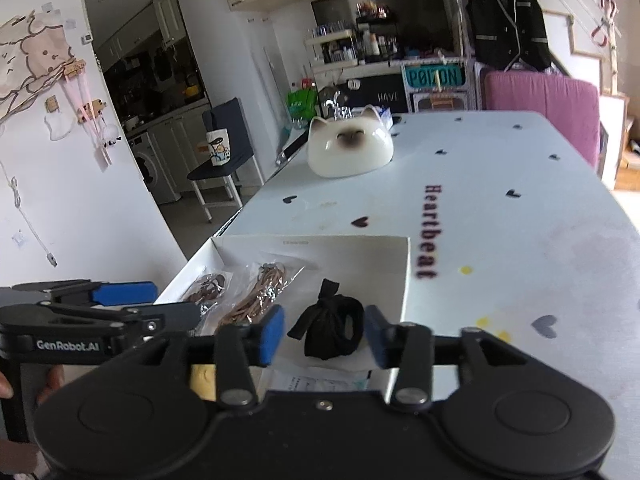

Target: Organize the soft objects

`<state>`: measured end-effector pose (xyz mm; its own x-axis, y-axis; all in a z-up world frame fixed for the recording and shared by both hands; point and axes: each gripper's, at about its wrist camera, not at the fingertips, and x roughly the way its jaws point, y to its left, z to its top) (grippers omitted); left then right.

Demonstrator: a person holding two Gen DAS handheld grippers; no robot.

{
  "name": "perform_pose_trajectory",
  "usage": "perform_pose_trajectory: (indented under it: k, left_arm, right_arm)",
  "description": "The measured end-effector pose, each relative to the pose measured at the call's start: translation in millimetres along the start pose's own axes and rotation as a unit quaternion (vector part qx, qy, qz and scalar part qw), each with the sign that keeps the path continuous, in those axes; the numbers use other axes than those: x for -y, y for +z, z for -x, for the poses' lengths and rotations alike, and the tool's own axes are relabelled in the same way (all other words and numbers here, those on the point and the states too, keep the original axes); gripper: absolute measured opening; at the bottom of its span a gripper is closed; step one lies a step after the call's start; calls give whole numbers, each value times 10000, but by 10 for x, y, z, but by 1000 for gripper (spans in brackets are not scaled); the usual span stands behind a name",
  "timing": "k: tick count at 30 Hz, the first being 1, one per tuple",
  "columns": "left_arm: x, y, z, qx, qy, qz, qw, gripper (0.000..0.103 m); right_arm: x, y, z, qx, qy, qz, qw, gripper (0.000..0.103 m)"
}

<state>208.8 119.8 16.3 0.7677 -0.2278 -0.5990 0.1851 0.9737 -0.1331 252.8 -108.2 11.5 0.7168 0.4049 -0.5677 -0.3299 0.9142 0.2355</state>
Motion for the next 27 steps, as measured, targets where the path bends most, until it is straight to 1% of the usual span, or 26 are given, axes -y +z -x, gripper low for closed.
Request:
perform_pose_trajectory:
  k: [5,7,11,15,19,23,27]
  left_arm:
    - [41,-51,264,223,110,64,9997,94]
    - [53,-68,367,321,151,93,9993,95]
    - [77,-122,545,477,231,140,9985,101]
    - [108,-171,708,648,224,198,9975,103]
    - [171,-238,848,722,278,114,9969,103]
    - [229,-324,977,808,215,108,9964,103]
    - [303,-425,1056,899,391,31,9952,103]
  right_arm:
    - [-35,-78,229,202,-161,126,9996,60]
    - [-36,-106,318,270,-192,112,9994,66]
    - [-63,-160,510,450,-280,129,9985,72]
    - [-98,-206,683,623,-325,172,9974,80]
    - [-109,-262,853,795,-401,199,9958,86]
    - [-109,-335,988,920,-511,220,9942,89]
    - [-100,-438,1116,987,-579,204,9932,95]
